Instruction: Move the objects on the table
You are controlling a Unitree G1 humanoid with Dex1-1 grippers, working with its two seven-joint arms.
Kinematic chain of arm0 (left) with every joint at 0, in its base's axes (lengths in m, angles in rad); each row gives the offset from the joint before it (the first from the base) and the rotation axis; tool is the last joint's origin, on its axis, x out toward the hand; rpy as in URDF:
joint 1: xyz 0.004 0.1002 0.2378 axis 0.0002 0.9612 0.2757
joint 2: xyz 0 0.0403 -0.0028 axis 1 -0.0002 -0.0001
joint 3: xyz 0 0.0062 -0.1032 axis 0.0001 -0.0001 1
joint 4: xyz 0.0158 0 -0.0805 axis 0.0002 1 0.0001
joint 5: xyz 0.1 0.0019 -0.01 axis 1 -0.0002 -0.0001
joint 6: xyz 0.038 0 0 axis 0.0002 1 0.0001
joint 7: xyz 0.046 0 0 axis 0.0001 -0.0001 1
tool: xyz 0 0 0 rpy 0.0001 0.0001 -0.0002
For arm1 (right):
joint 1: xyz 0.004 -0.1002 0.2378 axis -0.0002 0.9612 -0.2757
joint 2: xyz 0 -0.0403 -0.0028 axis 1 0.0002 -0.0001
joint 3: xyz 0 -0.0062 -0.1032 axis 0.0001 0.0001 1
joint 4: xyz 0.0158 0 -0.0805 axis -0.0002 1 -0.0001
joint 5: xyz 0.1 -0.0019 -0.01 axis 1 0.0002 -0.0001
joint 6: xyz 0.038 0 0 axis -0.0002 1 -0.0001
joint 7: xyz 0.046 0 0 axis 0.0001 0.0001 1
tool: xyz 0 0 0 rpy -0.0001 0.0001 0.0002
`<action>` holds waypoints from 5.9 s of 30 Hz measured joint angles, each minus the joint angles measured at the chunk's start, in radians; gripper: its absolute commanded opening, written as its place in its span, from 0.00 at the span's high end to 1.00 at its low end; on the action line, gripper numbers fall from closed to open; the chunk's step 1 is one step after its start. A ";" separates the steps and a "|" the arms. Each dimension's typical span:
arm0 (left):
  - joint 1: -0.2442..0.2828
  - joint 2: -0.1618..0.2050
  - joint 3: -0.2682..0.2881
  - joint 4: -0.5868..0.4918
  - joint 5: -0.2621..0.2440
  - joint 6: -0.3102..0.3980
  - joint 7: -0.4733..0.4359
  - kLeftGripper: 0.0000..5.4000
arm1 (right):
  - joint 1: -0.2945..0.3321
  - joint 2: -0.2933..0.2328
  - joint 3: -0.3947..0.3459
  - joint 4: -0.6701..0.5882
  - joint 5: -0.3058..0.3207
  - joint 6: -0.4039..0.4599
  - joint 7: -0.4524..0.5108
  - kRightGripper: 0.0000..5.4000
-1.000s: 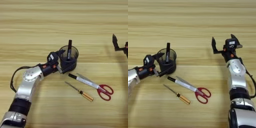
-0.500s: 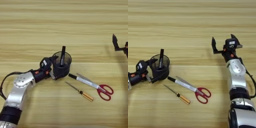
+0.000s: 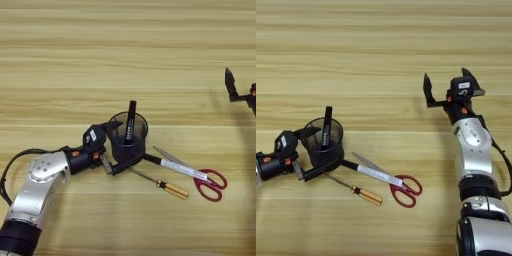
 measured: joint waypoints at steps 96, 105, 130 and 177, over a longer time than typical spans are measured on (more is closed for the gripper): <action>0.167 0.102 0.232 -0.180 -0.223 -0.042 -0.029 0.00 | -0.013 0.001 0.005 0.030 0.000 -0.040 0.046 0.00; 0.068 -0.008 0.259 -0.174 -0.218 -0.075 0.143 0.00 | -0.013 0.001 0.013 0.030 0.000 -0.042 0.045 0.00; -0.304 -0.194 0.317 0.370 0.145 -0.351 0.807 0.00 | -0.009 0.000 0.038 -0.028 -0.004 -0.063 0.043 0.00; -0.221 -0.199 0.337 0.423 0.078 -0.434 0.720 0.00 | 0.024 0.037 0.315 -0.524 0.353 0.767 0.614 0.00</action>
